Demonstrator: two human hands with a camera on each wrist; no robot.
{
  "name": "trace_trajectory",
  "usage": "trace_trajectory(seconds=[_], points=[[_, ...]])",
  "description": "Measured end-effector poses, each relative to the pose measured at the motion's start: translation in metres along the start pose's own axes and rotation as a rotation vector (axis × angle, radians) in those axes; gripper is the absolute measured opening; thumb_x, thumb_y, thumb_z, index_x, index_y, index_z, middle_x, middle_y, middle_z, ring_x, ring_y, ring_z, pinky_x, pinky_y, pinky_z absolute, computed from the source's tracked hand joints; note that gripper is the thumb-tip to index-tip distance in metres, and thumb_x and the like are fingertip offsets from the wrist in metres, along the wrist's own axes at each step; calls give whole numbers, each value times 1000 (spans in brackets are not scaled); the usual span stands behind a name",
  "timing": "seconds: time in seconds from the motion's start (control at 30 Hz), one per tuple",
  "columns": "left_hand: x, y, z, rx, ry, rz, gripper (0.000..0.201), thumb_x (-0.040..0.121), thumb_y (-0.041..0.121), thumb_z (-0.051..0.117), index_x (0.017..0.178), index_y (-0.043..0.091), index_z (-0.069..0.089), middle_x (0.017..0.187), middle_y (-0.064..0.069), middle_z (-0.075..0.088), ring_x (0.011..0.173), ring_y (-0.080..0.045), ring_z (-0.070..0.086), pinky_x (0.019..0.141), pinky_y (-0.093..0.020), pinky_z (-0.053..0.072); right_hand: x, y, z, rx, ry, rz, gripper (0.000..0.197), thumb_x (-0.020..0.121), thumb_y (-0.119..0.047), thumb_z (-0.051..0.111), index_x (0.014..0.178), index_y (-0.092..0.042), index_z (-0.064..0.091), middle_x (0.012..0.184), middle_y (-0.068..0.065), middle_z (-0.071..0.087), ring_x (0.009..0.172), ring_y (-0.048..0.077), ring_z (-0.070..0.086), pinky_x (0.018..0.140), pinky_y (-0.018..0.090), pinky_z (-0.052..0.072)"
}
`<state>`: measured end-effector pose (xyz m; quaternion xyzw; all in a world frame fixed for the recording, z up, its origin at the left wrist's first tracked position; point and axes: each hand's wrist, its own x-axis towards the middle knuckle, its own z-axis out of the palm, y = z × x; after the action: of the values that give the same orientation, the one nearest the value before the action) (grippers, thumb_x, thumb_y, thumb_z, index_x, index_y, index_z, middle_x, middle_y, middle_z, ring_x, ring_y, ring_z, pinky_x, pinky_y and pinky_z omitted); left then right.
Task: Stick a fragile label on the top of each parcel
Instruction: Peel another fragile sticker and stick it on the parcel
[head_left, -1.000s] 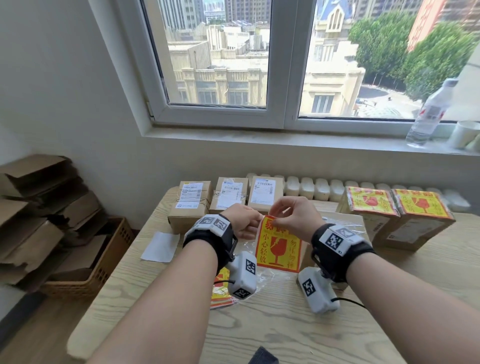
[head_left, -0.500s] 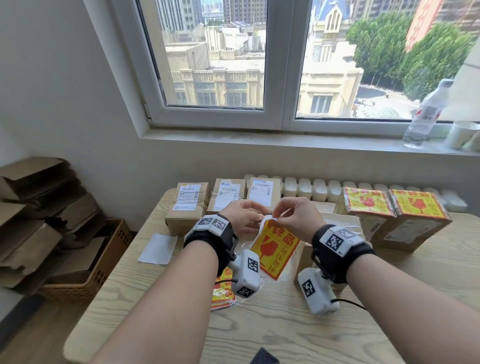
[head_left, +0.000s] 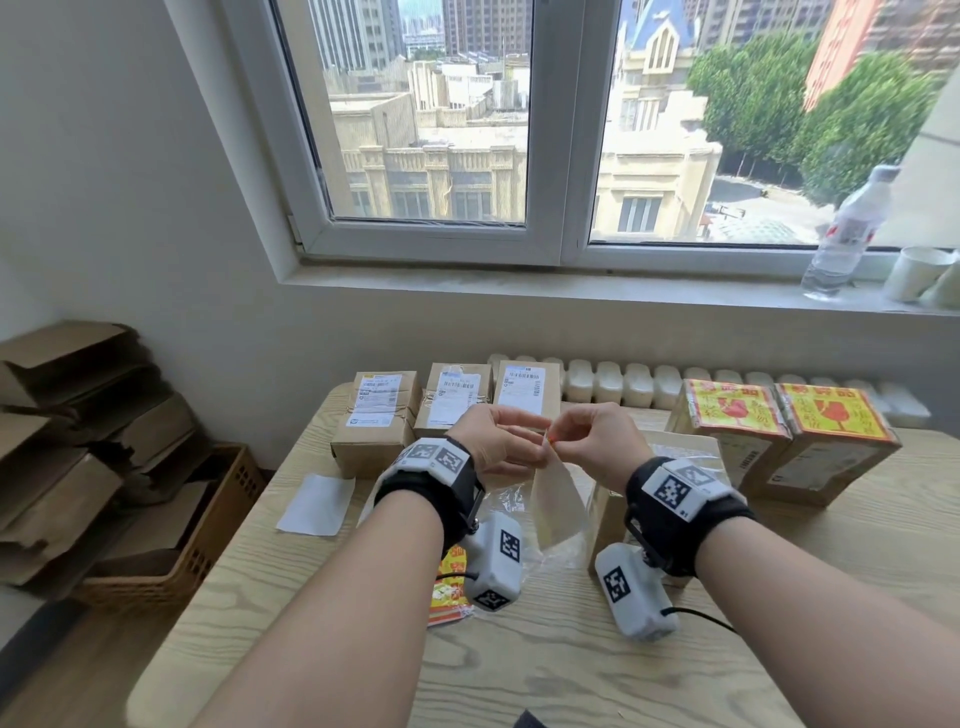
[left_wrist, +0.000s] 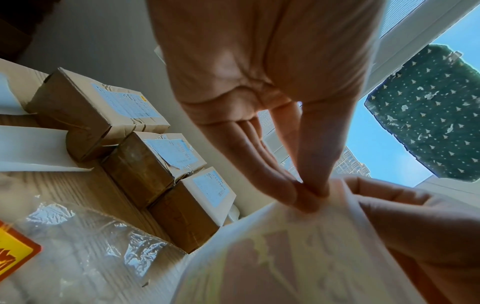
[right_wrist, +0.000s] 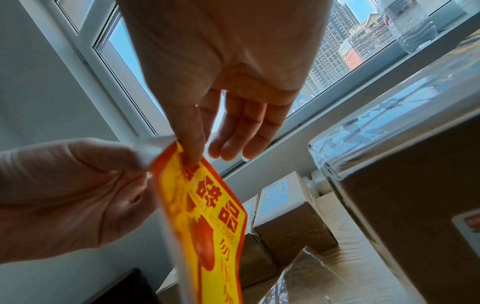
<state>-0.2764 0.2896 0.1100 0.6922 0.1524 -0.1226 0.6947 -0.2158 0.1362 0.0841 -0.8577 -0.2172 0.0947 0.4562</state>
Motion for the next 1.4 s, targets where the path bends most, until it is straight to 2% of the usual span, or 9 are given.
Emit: trace_trajectory(seconds=[0.1, 0.27, 0.43, 0.63, 0.77, 0.9, 1.07, 1.23, 1.4], points=[[0, -1, 1, -1, 45, 30, 29, 74, -14, 71, 98, 1, 69, 92, -14, 72, 68, -14, 73, 60, -24, 59, 0, 0, -1, 0, 19, 9, 18, 74, -6, 75, 67, -21, 69, 70, -3, 67, 63, 6, 60, 57, 13, 45], [1, -2, 1, 62, 75, 32, 22, 74, -7, 75, 91, 4, 68, 93, -14, 71, 75, -18, 71, 59, -25, 59, -1, 4, 0, 25, 9, 12, 16, 71, -14, 81, 66, -22, 69, 69, -4, 68, 64, 7, 60, 62, 19, 47], [0, -3, -1, 172, 120, 79, 17, 75, 6, 78, 77, 11, 62, 89, -7, 68, 68, -10, 65, 49, -14, 51, -4, 1, -1, 117, -32, 73, 21, 74, -7, 78, 63, -20, 65, 65, -5, 63, 61, 8, 56, 59, 21, 46], [3, -9, -8, 134, 143, 62, 20, 82, 5, 71, 81, 13, 53, 74, -5, 70, 52, -9, 68, 51, -21, 56, -4, 3, -5, 286, -35, 176, 20, 72, -7, 80, 69, -13, 61, 79, 12, 67, 73, 21, 62, 69, 34, 53], [2, -11, -7, 140, 175, 15, 15, 91, 8, 61, 98, 8, 47, 73, -7, 68, 48, -9, 67, 44, -20, 53, -4, 3, -6, 326, -46, 213, 24, 79, 3, 73, 80, -12, 53, 90, 16, 70, 75, 24, 68, 61, 27, 53], [3, -13, -12, 140, 174, -4, 42, 79, -1, 72, 113, 9, 49, 92, -9, 65, 69, -16, 69, 59, -26, 60, -2, 3, -4, 346, -62, 255, 32, 76, 8, 73, 95, -7, 51, 86, 10, 62, 73, 23, 65, 66, 34, 57], [12, -22, -28, 199, 258, -19, 25, 77, 1, 73, 90, 14, 56, 104, -10, 67, 92, -23, 66, 79, -34, 57, 3, 4, 1, 356, -58, 297, 48, 78, 13, 67, 117, -9, 50, 90, 13, 63, 83, 25, 67, 72, 41, 59], [20, -36, -62, 205, 358, -114, 23, 83, -6, 63, 94, 13, 58, 113, -13, 65, 108, -31, 62, 94, -47, 52, 11, 12, 8, 311, 9, 333, 60, 78, 11, 66, 128, -16, 46, 100, 16, 66, 93, 26, 68, 82, 47, 58], [22, -55, -109, 371, 543, -221, 36, 83, -5, 63, 116, 9, 64, 122, -11, 62, 116, -28, 57, 90, -28, 45, 24, 11, 22, 271, 117, 340, 57, 81, 10, 61, 128, -18, 47, 97, 11, 68, 88, 21, 69, 71, 39, 58]])
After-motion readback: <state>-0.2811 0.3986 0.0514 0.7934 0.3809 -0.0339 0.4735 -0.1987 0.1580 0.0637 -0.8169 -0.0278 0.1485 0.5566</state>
